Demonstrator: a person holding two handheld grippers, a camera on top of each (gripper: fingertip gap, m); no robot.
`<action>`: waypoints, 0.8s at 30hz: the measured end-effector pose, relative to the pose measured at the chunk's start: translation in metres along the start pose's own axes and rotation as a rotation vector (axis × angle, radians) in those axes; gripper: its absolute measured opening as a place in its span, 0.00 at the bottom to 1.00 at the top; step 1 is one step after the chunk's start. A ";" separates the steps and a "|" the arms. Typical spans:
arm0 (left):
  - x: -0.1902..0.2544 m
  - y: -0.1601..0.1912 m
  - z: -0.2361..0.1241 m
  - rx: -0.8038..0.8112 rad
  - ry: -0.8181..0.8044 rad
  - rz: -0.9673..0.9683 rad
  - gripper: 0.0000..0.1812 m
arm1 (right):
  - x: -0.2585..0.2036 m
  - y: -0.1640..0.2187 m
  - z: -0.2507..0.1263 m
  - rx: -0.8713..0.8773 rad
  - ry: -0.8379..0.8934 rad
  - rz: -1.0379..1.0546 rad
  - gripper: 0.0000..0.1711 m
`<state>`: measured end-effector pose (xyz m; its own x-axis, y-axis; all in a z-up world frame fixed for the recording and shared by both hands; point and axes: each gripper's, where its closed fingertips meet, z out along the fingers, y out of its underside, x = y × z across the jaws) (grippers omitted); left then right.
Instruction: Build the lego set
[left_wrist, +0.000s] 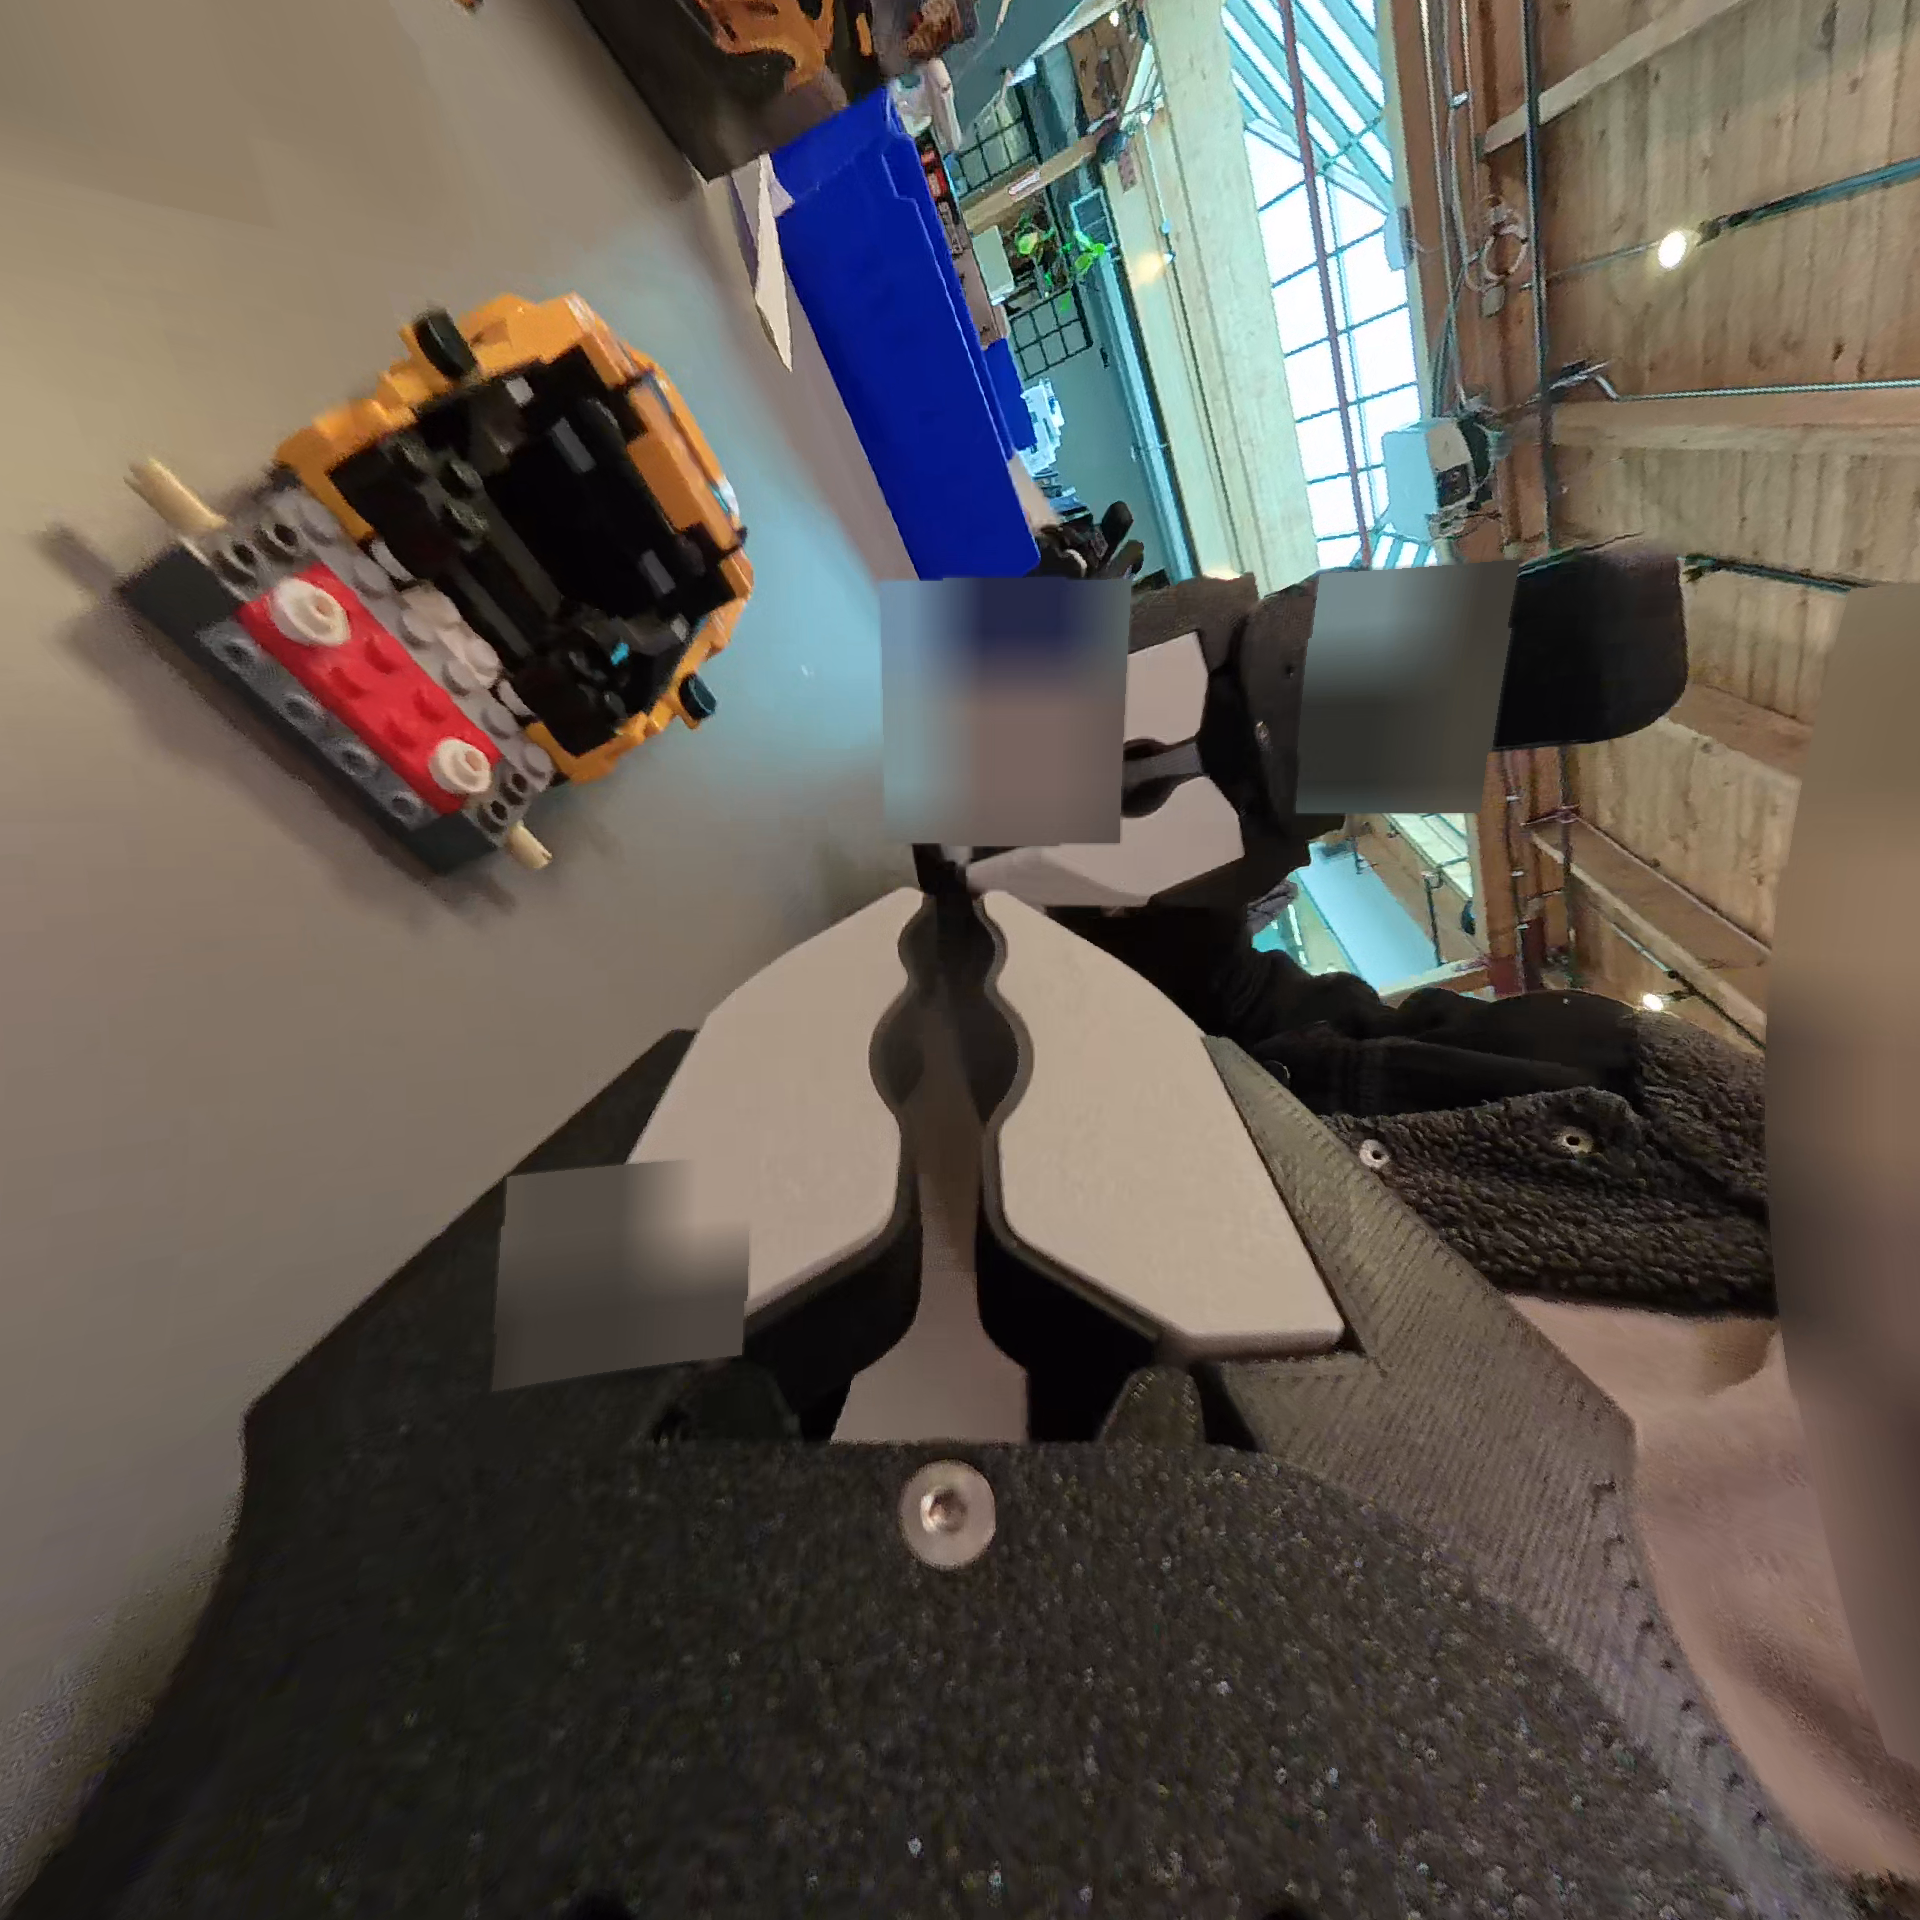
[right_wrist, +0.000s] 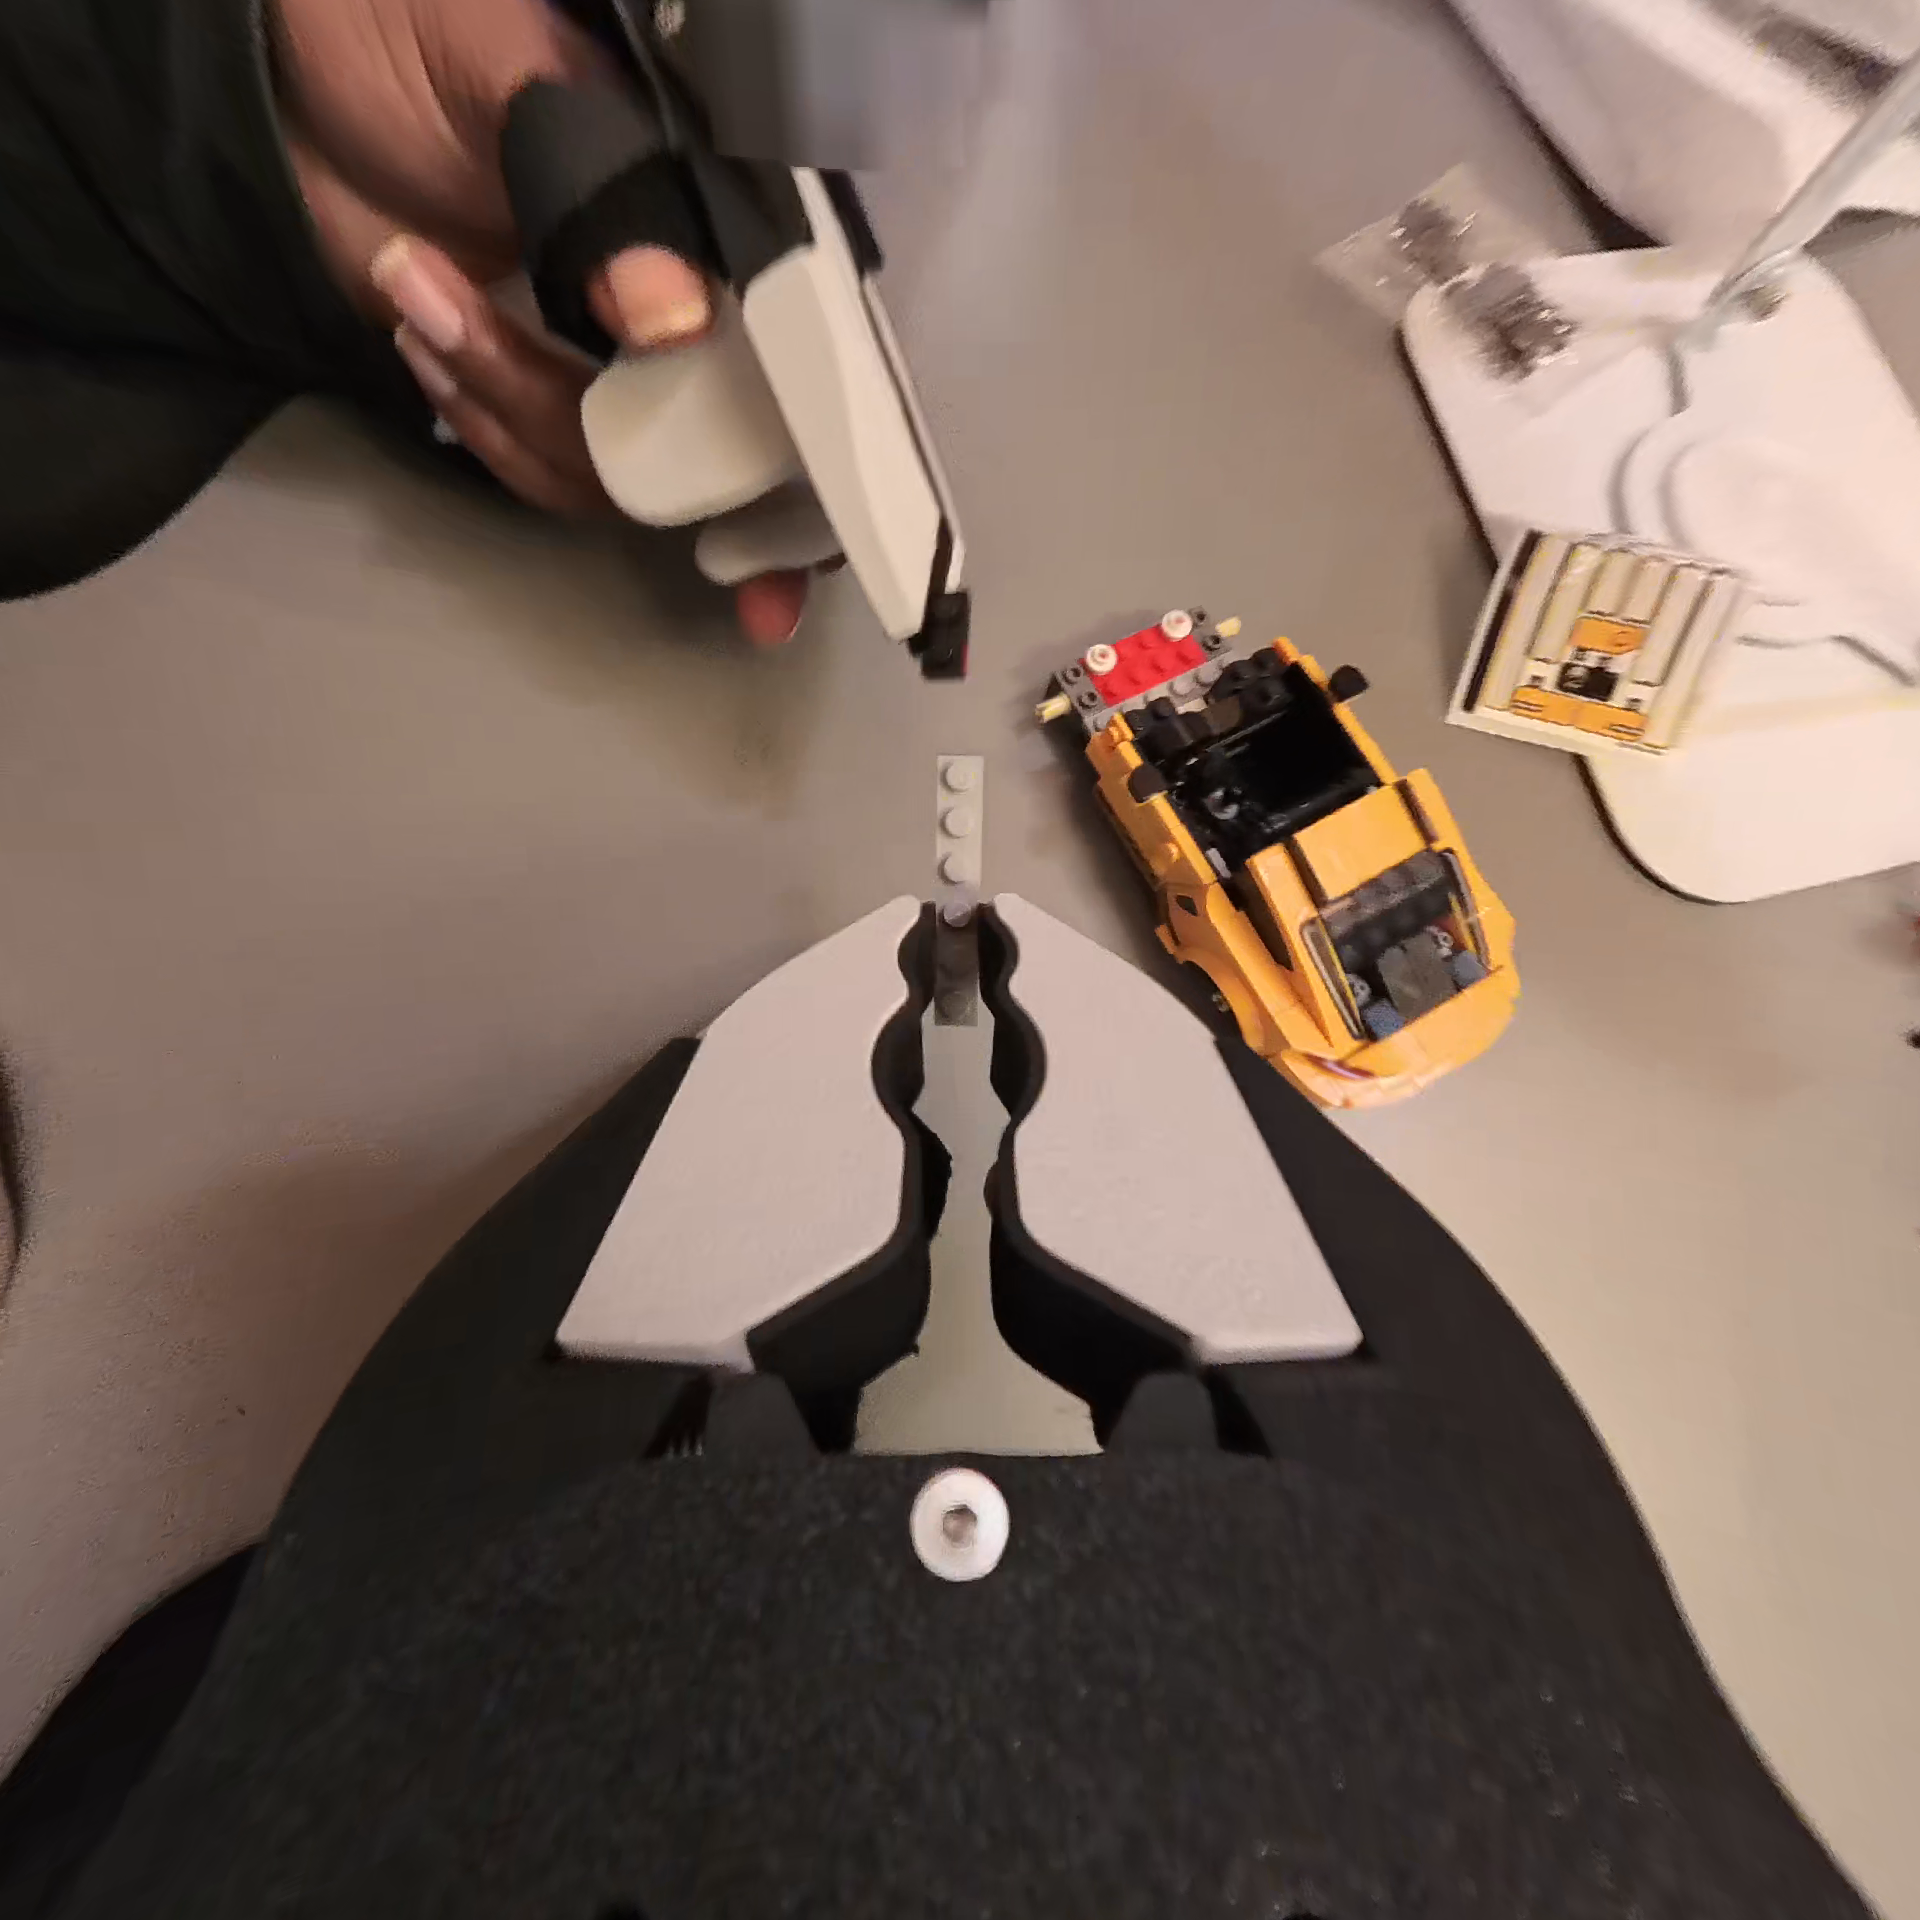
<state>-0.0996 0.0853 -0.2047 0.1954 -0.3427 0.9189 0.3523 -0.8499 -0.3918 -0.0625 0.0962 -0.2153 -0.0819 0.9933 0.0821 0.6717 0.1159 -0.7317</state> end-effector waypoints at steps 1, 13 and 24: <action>0.001 0.004 0.004 -0.006 0.015 -0.015 0.03 | -0.001 -0.001 -0.004 0.015 0.009 0.002 0.04; -0.009 0.030 0.027 -0.057 -0.058 -0.055 0.02 | -0.020 0.019 0.001 -0.010 0.014 0.016 0.04; -0.009 0.035 0.030 -0.058 -0.071 -0.045 0.02 | -0.024 0.021 0.009 0.022 0.005 0.053 0.04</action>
<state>-0.0620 0.0707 -0.2278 0.2461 -0.2760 0.9291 0.3093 -0.8861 -0.3452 -0.0532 0.0752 -0.2389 -0.0432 0.9980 0.0465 0.6583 0.0635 -0.7501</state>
